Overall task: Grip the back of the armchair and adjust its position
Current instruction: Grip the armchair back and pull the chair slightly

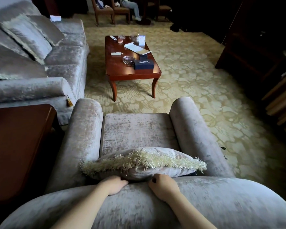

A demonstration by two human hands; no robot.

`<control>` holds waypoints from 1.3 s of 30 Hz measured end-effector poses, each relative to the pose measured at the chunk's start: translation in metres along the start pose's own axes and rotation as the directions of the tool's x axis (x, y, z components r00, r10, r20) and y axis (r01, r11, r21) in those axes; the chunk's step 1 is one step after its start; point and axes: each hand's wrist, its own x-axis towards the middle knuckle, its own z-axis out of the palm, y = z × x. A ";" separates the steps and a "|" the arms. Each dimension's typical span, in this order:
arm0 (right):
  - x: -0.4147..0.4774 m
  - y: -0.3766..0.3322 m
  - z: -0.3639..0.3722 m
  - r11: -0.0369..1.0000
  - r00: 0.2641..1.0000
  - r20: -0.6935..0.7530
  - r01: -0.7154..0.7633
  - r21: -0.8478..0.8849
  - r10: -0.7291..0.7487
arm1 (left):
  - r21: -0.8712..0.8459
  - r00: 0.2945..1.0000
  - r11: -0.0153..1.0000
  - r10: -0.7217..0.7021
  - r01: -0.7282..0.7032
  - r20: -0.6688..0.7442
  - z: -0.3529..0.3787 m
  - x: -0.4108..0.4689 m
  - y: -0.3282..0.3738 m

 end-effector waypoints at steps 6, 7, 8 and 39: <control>0.001 0.011 -0.010 0.998 0.996 0.076 0.050 -0.027 -0.048 | 0.042 0.979 0.999 0.022 -0.031 0.204 -0.005 -0.012 0.045; 0.001 0.019 -0.014 0.998 0.994 0.097 0.047 -0.044 -0.043 | 0.052 0.974 0.997 0.041 -0.054 0.222 -0.003 -0.014 0.062; 0.001 0.028 -0.019 0.997 0.993 0.113 0.035 -0.065 -0.027 | 0.064 0.972 0.995 0.057 -0.074 0.229 -0.001 -0.016 0.079; -0.051 0.220 -0.073 0.975 0.998 -0.051 -0.039 -0.217 0.029 | 0.191 0.941 0.982 0.071 -0.007 -0.330 0.090 -0.092 0.257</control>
